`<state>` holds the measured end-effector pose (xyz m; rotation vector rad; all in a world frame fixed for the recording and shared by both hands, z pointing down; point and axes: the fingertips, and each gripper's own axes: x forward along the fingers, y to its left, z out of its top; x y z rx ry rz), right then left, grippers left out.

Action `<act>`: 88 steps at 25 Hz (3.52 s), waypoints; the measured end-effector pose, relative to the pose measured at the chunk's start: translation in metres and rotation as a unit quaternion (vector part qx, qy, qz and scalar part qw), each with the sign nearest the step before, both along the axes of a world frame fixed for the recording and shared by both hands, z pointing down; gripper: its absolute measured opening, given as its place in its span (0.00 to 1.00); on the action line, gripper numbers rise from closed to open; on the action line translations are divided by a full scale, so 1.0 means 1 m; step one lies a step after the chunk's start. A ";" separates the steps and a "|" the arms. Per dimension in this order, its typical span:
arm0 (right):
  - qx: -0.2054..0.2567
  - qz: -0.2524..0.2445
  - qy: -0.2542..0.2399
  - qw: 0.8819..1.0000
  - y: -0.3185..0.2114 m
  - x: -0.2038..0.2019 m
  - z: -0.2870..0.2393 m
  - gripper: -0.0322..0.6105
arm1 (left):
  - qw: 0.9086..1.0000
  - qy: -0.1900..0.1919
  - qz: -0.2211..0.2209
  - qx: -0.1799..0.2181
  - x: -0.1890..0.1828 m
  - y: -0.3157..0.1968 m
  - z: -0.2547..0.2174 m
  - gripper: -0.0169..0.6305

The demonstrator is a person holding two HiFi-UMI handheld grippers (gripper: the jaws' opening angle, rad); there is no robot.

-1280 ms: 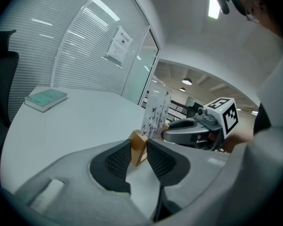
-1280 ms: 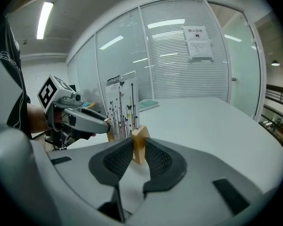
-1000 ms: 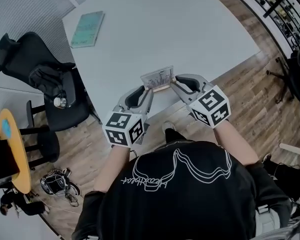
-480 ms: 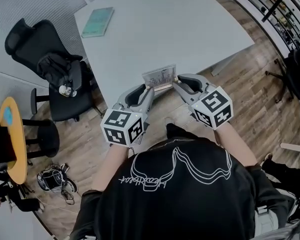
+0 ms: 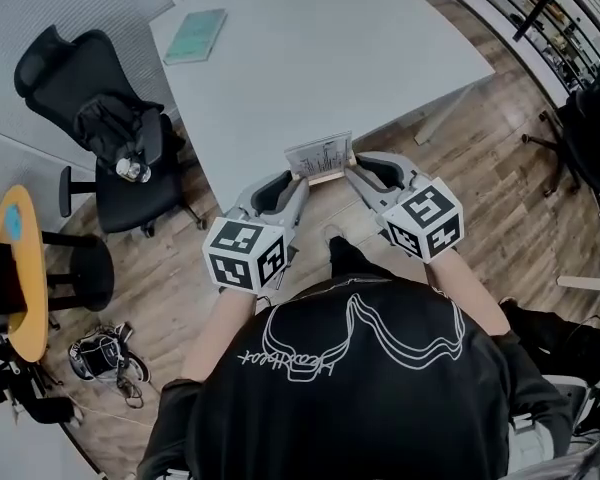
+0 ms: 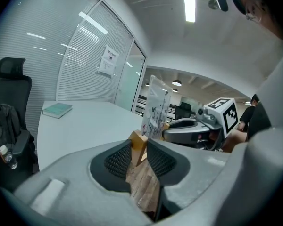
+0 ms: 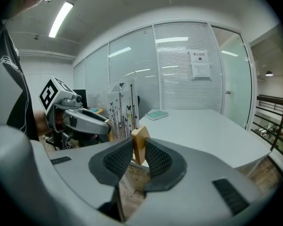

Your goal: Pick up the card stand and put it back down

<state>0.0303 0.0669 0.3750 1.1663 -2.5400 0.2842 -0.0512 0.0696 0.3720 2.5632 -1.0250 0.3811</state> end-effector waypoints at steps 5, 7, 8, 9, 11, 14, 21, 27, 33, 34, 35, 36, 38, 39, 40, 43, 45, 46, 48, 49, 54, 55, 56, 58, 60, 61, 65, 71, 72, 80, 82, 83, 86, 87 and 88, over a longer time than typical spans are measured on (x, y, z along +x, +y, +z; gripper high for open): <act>0.000 0.004 -0.006 1.000 0.018 0.001 0.002 0.18 | 1.000 -0.007 0.005 0.003 0.001 0.018 0.000 0.19; -0.001 0.005 -0.008 1.000 0.023 0.002 0.003 0.18 | 1.000 -0.010 0.005 0.003 0.002 0.022 0.000 0.19; -0.003 0.005 -0.009 1.000 0.025 0.002 0.004 0.18 | 1.000 -0.012 0.005 0.002 0.002 0.023 0.001 0.19; -0.004 0.004 -0.009 1.000 0.027 0.002 0.006 0.18 | 1.000 -0.013 0.005 0.000 0.002 0.025 0.002 0.19; -0.007 0.003 -0.009 1.000 0.029 0.003 0.008 0.18 | 1.000 -0.014 0.004 -0.004 0.003 0.029 0.005 0.19; -0.010 0.000 -0.007 1.000 0.030 0.005 0.009 0.18 | 1.000 -0.014 0.002 -0.006 0.005 0.029 0.005 0.19; -0.013 -0.004 -0.002 1.000 0.022 0.006 0.012 0.18 | 1.000 -0.011 -0.002 -0.011 0.006 0.022 0.009 0.19; -0.013 -0.008 0.000 1.000 0.002 0.012 0.012 0.18 | 1.000 -0.011 -0.007 -0.011 0.012 0.004 0.010 0.19; -0.012 -0.017 0.002 1.000 -0.027 0.021 0.009 0.18 | 1.000 -0.009 -0.015 -0.009 0.021 -0.024 0.007 0.19; -0.012 -0.019 0.002 1.000 -0.034 0.022 0.009 0.18 | 1.000 -0.009 -0.017 -0.008 0.022 -0.030 0.006 0.19; -0.011 -0.022 0.003 1.000 -0.041 0.022 0.008 0.18 | 1.000 -0.009 -0.019 -0.009 0.022 -0.036 0.006 0.19; -0.011 -0.025 0.004 1.000 -0.049 0.022 0.008 0.18 | 1.000 -0.009 -0.021 -0.009 0.022 -0.043 0.007 0.19; -0.012 -0.031 0.008 0.999 -0.065 0.020 0.010 0.18 | 1.000 -0.010 -0.025 -0.012 0.021 -0.057 0.008 0.19; -0.013 -0.034 0.010 0.999 -0.073 0.020 0.011 0.18 | 0.999 -0.011 -0.028 -0.014 0.020 -0.064 0.009 0.19; -0.014 -0.037 0.012 0.999 -0.080 0.020 0.012 0.18 | 0.999 -0.012 -0.031 -0.015 0.020 -0.071 0.010 0.19; -0.016 -0.044 0.013 0.999 -0.101 0.019 0.013 0.18 | 0.999 -0.013 -0.040 -0.018 0.020 -0.091 0.011 0.19; -0.018 -0.047 0.013 0.999 -0.116 0.019 0.015 0.18 | 0.999 -0.013 -0.046 -0.021 0.020 -0.105 0.013 0.19; -0.019 -0.049 0.014 0.999 -0.124 0.019 0.017 0.18 | 0.998 -0.014 -0.048 -0.022 0.020 -0.112 0.015 0.19; -0.021 -0.054 0.016 0.998 -0.138 0.019 0.022 0.18 | 0.998 -0.017 -0.054 -0.025 0.021 -0.125 0.020 0.19; -0.023 -0.056 0.018 0.998 -0.145 0.019 0.024 0.18 | 0.998 -0.018 -0.056 -0.027 0.021 -0.131 0.022 0.19; -0.036 -0.068 0.024 0.997 -0.175 0.021 0.039 0.18 | 0.997 -0.025 -0.068 -0.040 0.023 -0.160 0.036 0.19; -0.039 -0.070 0.025 0.996 -0.181 0.022 0.043 0.18 | 0.996 -0.025 -0.070 -0.042 0.024 -0.166 0.040 0.19; -0.042 -0.072 0.026 0.996 -0.187 0.023 0.047 0.18 | 0.996 -0.026 -0.072 -0.045 0.025 -0.172 0.044 0.19; -0.047 -0.075 0.029 0.996 -0.199 0.025 0.057 0.17 | 0.995 -0.031 -0.076 -0.051 0.028 -0.182 0.053 0.19; -0.049 -0.078 0.030 0.995 -0.210 0.027 0.066 0.17 | 0.995 -0.036 -0.079 -0.057 0.030 -0.190 0.063 0.19; -0.051 -0.080 0.029 0.995 -0.214 0.027 0.071 0.17 | 0.994 -0.037 -0.081 -0.061 0.031 -0.194 0.067 0.19; -0.066 -0.087 0.029 0.994 -0.235 0.023 0.087 0.17 | 0.992 -0.041 -0.089 -0.074 0.027 -0.214 0.080 0.19; -0.081 -0.098 0.043 0.991 -0.257 0.023 0.109 0.17 | 0.990 -0.047 -0.093 -0.098 0.028 -0.234 0.105 0.19; -0.084 -0.099 0.045 0.991 -0.259 0.025 0.114 0.17 | 0.989 -0.046 -0.093 -0.102 0.029 -0.236 0.110 0.19; -0.106 -0.102 0.058 0.987 -0.272 0.028 0.148 0.17 | 0.988 -0.064 -0.083 -0.114 0.032 -0.249 0.147 0.18; -0.110 -0.103 0.062 0.987 -0.273 0.026 0.156 0.17 | 0.987 -0.066 -0.082 -0.120 0.031 -0.251 0.155 0.18; -0.113 -0.103 0.064 0.986 -0.274 0.026 0.159 0.17 | 0.987 -0.067 -0.081 -0.122 0.030 -0.252 0.158 0.18; -0.120 -0.101 0.068 0.985 -0.276 0.026 0.168 0.17 | 0.986 -0.070 -0.080 -0.129 0.031 -0.254 0.166 0.18; -0.122 -0.102 0.069 0.985 -0.276 0.027 0.170 0.17 | 0.986 -0.071 -0.079 -0.131 0.031 -0.254 0.168 0.18; -0.123 -0.102 0.069 0.985 -0.276 0.027 0.172 0.17 | 0.985 -0.071 -0.079 -0.133 0.031 -0.255 0.170 0.18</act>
